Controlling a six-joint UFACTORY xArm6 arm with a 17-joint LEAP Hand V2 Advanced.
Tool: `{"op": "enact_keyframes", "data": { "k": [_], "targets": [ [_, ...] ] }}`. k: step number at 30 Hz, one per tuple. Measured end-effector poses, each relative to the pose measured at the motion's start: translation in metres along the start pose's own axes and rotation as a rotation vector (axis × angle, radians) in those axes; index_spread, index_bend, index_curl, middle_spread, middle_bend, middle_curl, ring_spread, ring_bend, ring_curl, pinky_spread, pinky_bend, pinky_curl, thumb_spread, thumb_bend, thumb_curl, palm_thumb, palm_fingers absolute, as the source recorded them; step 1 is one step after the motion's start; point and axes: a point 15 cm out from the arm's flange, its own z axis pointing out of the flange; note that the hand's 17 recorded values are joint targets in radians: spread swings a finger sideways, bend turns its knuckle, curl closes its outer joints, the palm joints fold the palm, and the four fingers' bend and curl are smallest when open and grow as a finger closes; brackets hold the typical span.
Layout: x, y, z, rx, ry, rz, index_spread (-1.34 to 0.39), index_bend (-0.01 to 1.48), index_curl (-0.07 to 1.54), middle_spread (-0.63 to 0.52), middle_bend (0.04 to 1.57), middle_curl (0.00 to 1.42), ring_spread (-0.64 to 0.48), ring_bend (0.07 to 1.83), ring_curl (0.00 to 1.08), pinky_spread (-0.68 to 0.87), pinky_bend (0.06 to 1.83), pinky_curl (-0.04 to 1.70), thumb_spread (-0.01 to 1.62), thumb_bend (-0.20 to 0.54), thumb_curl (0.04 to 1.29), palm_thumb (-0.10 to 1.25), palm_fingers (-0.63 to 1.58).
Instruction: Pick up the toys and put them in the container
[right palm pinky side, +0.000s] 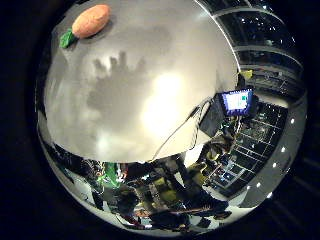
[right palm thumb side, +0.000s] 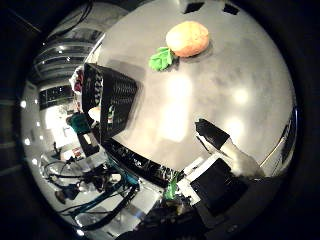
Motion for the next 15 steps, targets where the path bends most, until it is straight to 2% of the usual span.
{"op": "enact_keyframes", "data": {
  "k": [5,15],
  "targets": [
    [0.001,-0.036,-0.003,0.028,0.015,-0.025,-0.46,0.14,0.26,-0.01,0.21,0.33,0.13,0.23,0.27,0.38,0.31,0.30,1.00,-0.018,0.47,0.97,0.15],
    [-0.030,-0.069,0.010,0.017,0.012,-0.098,-0.45,0.15,0.24,-0.01,0.21,0.34,0.11,0.27,0.27,0.38,0.35,0.31,0.98,-0.020,0.48,0.98,0.11]
  ]
}}
